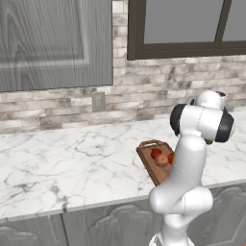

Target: Place the avocado, onion, tomato, and bell pepper on the cutting board.

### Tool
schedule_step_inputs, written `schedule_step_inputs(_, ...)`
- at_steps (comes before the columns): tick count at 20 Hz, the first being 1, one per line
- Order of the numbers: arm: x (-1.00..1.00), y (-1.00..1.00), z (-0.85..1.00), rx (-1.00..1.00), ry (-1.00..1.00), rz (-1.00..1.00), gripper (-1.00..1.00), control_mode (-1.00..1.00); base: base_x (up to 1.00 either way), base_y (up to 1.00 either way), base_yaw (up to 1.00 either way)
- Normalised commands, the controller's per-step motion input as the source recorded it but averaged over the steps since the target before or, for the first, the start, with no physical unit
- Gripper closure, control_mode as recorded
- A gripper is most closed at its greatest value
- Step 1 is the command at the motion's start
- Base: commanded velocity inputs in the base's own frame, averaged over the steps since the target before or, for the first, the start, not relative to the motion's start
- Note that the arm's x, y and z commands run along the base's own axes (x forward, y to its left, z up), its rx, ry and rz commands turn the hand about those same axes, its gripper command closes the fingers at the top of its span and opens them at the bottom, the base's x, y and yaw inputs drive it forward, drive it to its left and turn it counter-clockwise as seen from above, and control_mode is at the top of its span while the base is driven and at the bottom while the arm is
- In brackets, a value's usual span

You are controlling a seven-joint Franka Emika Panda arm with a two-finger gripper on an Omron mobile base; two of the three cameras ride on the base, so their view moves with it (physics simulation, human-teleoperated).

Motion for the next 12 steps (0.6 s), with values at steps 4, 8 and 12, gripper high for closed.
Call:
schedule_step_inputs(4, 0.01, -0.03, -0.17, 0.00, 0.00, 0.00, -1.00, -1.00, 0.00, 0.00, 0.00)
schedule_step_inputs(8, 0.03, -0.01, -0.17, 0.00, 0.01, 0.00, -1.00, -1.00, 0.00, 0.00, 0.00)
schedule_step_inputs(12, 0.03, -0.05, -0.16, 0.00, 0.00, 0.00, -1.00, -1.00, 0.00, 0.00, 0.00)
